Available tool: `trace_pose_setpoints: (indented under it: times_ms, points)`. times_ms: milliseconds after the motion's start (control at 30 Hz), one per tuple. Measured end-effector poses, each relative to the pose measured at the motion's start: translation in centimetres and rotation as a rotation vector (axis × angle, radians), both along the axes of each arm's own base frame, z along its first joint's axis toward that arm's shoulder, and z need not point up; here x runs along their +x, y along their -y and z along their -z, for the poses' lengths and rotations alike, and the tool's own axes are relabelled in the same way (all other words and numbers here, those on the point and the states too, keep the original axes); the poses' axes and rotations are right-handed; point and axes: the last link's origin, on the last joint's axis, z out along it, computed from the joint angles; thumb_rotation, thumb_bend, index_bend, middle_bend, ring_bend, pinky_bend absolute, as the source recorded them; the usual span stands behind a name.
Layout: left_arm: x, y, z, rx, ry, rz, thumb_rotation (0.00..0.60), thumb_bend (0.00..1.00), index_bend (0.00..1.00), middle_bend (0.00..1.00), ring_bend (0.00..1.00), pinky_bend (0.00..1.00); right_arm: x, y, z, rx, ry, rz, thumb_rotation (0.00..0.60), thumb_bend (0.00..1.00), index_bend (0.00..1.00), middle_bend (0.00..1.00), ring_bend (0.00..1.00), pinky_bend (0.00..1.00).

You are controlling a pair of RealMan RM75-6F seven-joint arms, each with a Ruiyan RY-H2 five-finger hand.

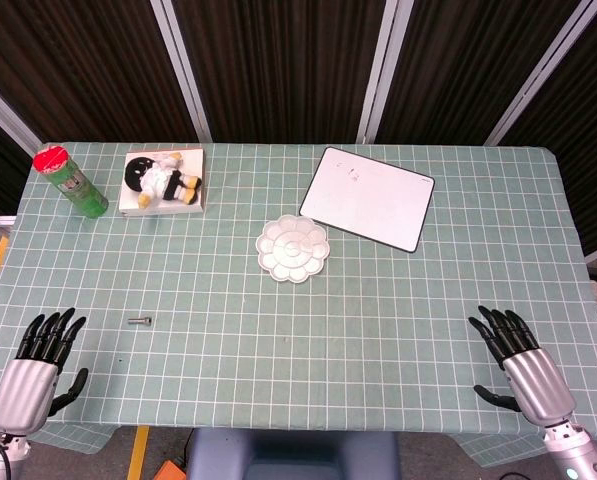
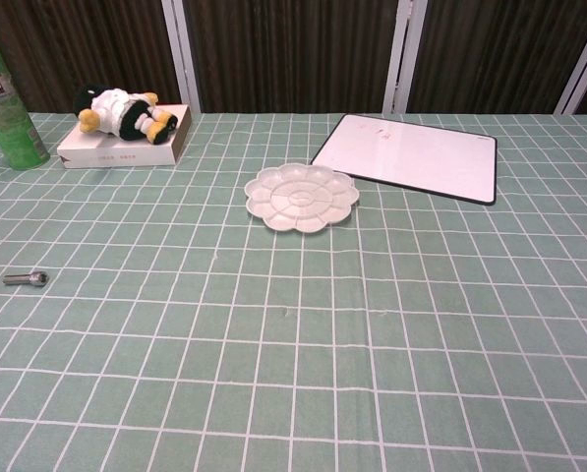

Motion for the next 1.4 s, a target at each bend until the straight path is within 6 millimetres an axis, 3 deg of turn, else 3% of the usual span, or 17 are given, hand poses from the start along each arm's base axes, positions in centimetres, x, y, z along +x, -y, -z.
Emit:
trace_pose_setpoints:
  times_ms: [167, 200, 233, 267, 300, 367, 400, 433, 500, 700, 933, 1400]
  points:
    - [0.0, -0.1, 0.6, -0.027, 0.000, -0.003, 0.600, 0.41, 0.00, 0.00, 0.00, 0.07, 0.1, -0.1, -0.1, 0.003, 0.006, 0.002, 0.600, 0.17, 0.00, 0.00, 0.00, 0.00]
    - [0.1, -0.3, 0.8, -0.036, 0.002, -0.003, 0.600, 0.41, 0.00, 0.02, 0.01, 0.10, 0.1, -0.1, -0.1, 0.002, 0.007, 0.001, 0.600, 0.17, 0.00, 0.00, 0.00, 0.00]
    - [0.1, -0.6, 1.2, -0.045, 0.006, -0.003, 0.600, 0.41, 0.00, 0.09, 0.06, 0.20, 0.1, -0.1, -0.1, 0.000, 0.007, 0.000, 0.600, 0.17, 0.00, 0.00, 0.00, 0.00]
    - [0.1, -0.8, 1.4, -0.049, 0.009, -0.006, 0.600, 0.41, 0.00, 0.21, 0.19, 0.36, 0.2, -0.1, -0.1, 0.000, 0.007, 0.000, 0.600, 0.17, 0.00, 0.00, 0.00, 0.00]
    - [0.0, -1.2, 1.6, -0.051, 0.012, -0.010, 0.600, 0.41, 0.00, 0.41, 0.40, 0.58, 0.1, -0.1, -0.1, 0.001, 0.007, 0.001, 0.600, 0.17, 0.00, 0.00, 0.00, 0.00]
    - [0.1, -2.3, 2.3, -0.048, 0.025, -0.015, 0.600, 0.41, 0.01, 0.70, 0.73, 0.87, 0.1, -0.2, -0.1, 0.003, 0.006, 0.002, 0.600, 0.17, 0.00, 0.00, 0.00, 0.00]
    - [0.0, -2.7, 2.6, -0.050, 0.035, -0.021, 0.600, 0.41, 0.03, 0.85, 0.88, 0.97, 0.2, -0.1, -0.1, 0.002, 0.006, 0.002, 0.600, 0.17, 0.00, 0.00, 0.00, 0.00]
    - [0.0, -3.3, 3.0, -0.061, 0.049, -0.031, 0.600, 0.41, 0.07, 0.93, 0.95, 1.00, 0.2, -0.1, -0.1, 0.000, 0.007, 0.003, 0.600, 0.17, 0.00, 0.00, 0.00, 0.00]
    - [-0.2, -4.3, 3.8, -0.078, 0.069, -0.050, 0.600, 0.41, 0.17, 0.99, 1.00, 1.00, 0.2, -0.1, -0.1, -0.003, 0.006, 0.003, 0.600, 0.17, 0.00, 0.00, 0.00, 0.00]
    - [-1.0, -7.3, 6.8, -0.089, 0.089, -0.094, 0.600, 0.41, 0.33, 1.00, 1.00, 1.00, 0.2, 0.0, 0.1, -0.003, 0.007, 0.003, 0.600, 0.17, 0.00, 0.00, 0.00, 0.00]
    - [-2.0, -9.4, 9.4, -0.081, 0.101, -0.141, 0.600, 0.41, 0.40, 1.00, 1.00, 1.00, 0.1, 0.0, -0.1, -0.001, 0.013, 0.007, 0.600, 0.17, 0.00, 0.00, 0.00, 0.00]
    - [-3.8, -11.5, 11.9, -0.068, 0.082, -0.204, 0.600, 0.41, 0.48, 1.00, 1.00, 1.00, 0.0, -0.1, -0.7, -0.008, 0.028, 0.013, 0.600, 0.17, 0.00, 0.00, 0.00, 0.00]
